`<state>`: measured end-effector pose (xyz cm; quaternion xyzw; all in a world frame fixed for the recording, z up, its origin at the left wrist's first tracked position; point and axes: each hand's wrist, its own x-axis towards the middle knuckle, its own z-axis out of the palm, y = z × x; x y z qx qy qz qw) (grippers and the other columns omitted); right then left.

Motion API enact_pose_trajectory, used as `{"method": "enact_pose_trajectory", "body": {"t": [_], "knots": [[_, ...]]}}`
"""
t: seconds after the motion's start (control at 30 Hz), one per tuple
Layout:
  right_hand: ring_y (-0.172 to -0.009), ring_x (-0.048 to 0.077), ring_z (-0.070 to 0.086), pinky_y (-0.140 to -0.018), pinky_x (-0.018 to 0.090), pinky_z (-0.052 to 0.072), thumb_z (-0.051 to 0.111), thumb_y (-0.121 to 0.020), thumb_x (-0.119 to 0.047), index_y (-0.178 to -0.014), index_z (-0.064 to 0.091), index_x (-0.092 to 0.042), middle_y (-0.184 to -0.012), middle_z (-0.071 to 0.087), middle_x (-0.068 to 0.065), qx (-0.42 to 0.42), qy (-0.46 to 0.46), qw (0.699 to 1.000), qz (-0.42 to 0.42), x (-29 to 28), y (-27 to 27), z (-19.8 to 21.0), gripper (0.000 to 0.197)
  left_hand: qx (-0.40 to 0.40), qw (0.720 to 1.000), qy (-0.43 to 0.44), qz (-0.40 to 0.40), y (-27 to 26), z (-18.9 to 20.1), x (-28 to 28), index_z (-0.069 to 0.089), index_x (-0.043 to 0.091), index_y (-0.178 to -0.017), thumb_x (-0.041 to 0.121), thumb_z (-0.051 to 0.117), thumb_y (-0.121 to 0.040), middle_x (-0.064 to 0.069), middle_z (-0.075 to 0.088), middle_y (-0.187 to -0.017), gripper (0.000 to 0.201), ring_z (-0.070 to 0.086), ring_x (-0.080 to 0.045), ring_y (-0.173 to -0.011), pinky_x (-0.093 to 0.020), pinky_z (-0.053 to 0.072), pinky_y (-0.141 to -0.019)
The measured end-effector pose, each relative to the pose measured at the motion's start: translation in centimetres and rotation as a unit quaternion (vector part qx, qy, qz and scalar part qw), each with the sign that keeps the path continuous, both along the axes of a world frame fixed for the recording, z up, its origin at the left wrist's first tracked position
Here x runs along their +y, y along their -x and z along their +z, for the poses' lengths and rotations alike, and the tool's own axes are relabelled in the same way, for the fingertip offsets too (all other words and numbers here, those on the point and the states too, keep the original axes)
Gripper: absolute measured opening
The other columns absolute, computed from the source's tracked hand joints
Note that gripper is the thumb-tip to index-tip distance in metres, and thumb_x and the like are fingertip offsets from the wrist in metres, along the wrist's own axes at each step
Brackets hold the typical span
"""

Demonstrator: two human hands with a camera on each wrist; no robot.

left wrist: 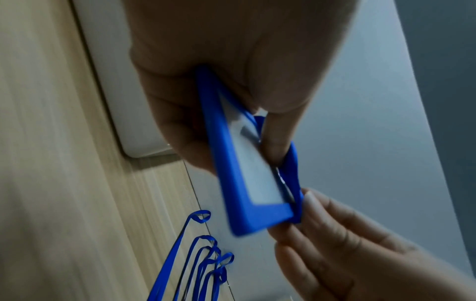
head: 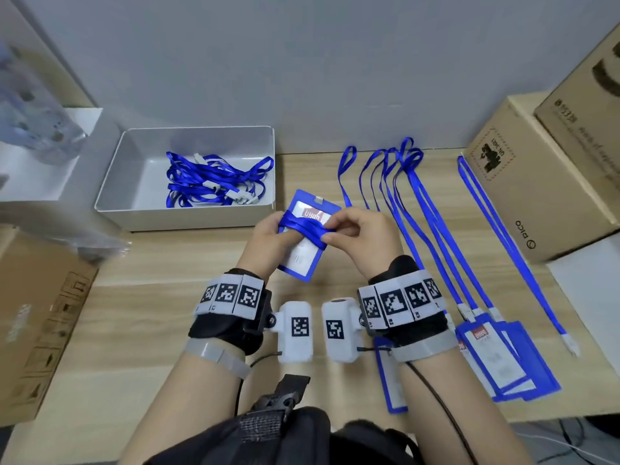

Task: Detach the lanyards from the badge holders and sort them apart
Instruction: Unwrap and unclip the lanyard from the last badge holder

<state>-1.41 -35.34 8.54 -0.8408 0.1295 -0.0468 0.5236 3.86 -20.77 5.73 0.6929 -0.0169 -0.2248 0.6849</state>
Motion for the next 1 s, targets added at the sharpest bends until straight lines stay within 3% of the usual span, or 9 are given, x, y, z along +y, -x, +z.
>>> {"method": "enact_pose_trajectory", "body": {"t": [0.1, 0.23, 0.33, 0.47, 0.53, 0.6, 0.73, 0.9, 1.0], "knots": [[-0.063, 0.001, 0.055, -0.057, 0.012, 0.043, 0.072, -0.073, -0.009, -0.059, 0.053, -0.028, -0.064, 0.058, -0.01, -0.007, 0.003, 1.0, 0.001, -0.2, 0.4, 0.1, 0.03, -0.037, 0.999, -0.01, -0.001, 0.6, -0.1, -0.2, 0.057, 0.025, -0.083, 0.022, 0.056, -0.066, 0.004, 0.064, -0.08, 0.018, 0.061, -0.004, -0.066, -0.02, 0.049, -0.061], [-0.065, 0.002, 0.052, -0.06, 0.016, 0.043, 0.064, -0.081, -0.009, -0.063, 0.049, -0.027, -0.068, 0.057, -0.007, -0.023, -0.031, 0.999, 0.014, -0.1, 0.7, 0.1, 0.029, -0.07, 0.997, -0.018, 0.004, 0.8, -0.7, -0.3, 0.059, 0.022, -0.088, 0.02, 0.057, -0.079, 0.003, 0.065, -0.081, 0.009, 0.062, -0.004, -0.067, -0.021, 0.049, -0.06], [-0.063, 0.001, 0.061, -0.055, 0.017, 0.045, 0.053, -0.087, -0.005, -0.07, 0.049, -0.018, -0.076, 0.06, -0.005, -0.038, -0.142, 0.989, -0.008, 0.1, 0.6, 0.3, 0.022, -0.08, 0.997, -0.023, -0.006, 0.7, -0.6, 0.0, 0.059, 0.012, -0.088, 0.026, 0.054, -0.08, 0.008, 0.064, -0.07, 0.018, 0.057, 0.004, -0.056, -0.012, 0.044, -0.05], [-0.058, 0.004, 0.064, -0.047, 0.015, 0.045, 0.037, -0.096, -0.01, -0.08, 0.048, -0.009, -0.088, 0.064, 0.004, -0.056, -0.348, 0.933, -0.079, -0.1, 0.2, 1.0, 0.019, -0.067, 0.996, -0.05, -0.044, 0.6, -0.1, 0.9, 0.054, 0.012, -0.066, 0.007, 0.051, -0.092, 0.012, 0.058, -0.044, 0.026, 0.048, 0.005, -0.041, -0.009, 0.036, -0.045], [-0.056, 0.007, 0.063, -0.046, 0.017, 0.044, 0.033, -0.097, -0.011, -0.079, 0.046, -0.01, -0.082, 0.065, 0.007, -0.065, -0.422, 0.899, -0.099, -0.2, 0.0, 1.4, 0.022, -0.085, 0.99, -0.081, -0.083, 0.4, -0.3, 1.3, 0.052, 0.013, -0.061, 0.023, 0.064, -0.076, 0.01, 0.055, -0.047, 0.022, 0.045, 0.001, -0.046, -0.014, 0.036, -0.05], [-0.052, 0.008, 0.059, -0.046, 0.017, 0.042, 0.032, -0.097, -0.01, -0.079, 0.045, -0.01, -0.065, 0.065, -0.001, -0.087, -0.447, 0.884, -0.104, -0.2, -0.3, 1.8, 0.022, -0.111, 0.98, -0.132, -0.1, 0.1, -0.7, 1.9, 0.046, 0.016, -0.056, 0.046, 0.059, -0.058, 0.01, 0.046, -0.052, 0.032, 0.038, -0.007, -0.053, -0.025, 0.032, -0.054], [-0.045, 0.007, 0.046, -0.047, 0.017, 0.04, 0.035, -0.096, -0.008, -0.077, 0.043, -0.013, -0.049, 0.053, -0.008, -0.115, -0.45, 0.882, -0.083, -0.3, -0.6, 2.5, 0.021, -0.116, 0.982, -0.127, -0.073, 0.2, -0.9, 3.2, 0.056, 0.005, -0.069, 0.056, 0.055, -0.057, -0.003, 0.052, -0.067, 0.053, 0.044, -0.014, -0.064, -0.029, 0.034, -0.063], [-0.044, 0.005, 0.038, -0.042, 0.014, 0.033, 0.041, -0.095, -0.009, -0.074, 0.045, -0.016, -0.048, 0.046, -0.008, -0.1, -0.426, 0.893, -0.104, -0.7, -0.2, 2.0, 0.022, -0.115, 0.987, -0.111, -0.025, -0.1, -0.8, 4.5, 0.06, 0.028, -0.091, 0.03, 0.057, -0.076, 0.002, 0.064, -0.085, 0.016, 0.057, -0.015, -0.079, -0.032, 0.043, -0.077], [-0.045, 0.005, 0.04, -0.043, 0.014, 0.033, 0.045, -0.093, -0.01, -0.076, 0.049, -0.015, -0.051, 0.047, -0.006, -0.083, -0.39, 0.91, -0.111, -1.2, -0.1, 1.4, 0.018, -0.103, 0.992, -0.077, 0.005, -0.2, -0.6, 5.0, 0.053, 0.028, -0.105, 0.002, 0.056, -0.086, -0.002, 0.064, -0.099, 0.033, 0.058, -0.017, -0.09, -0.032, 0.044, -0.085]]}}
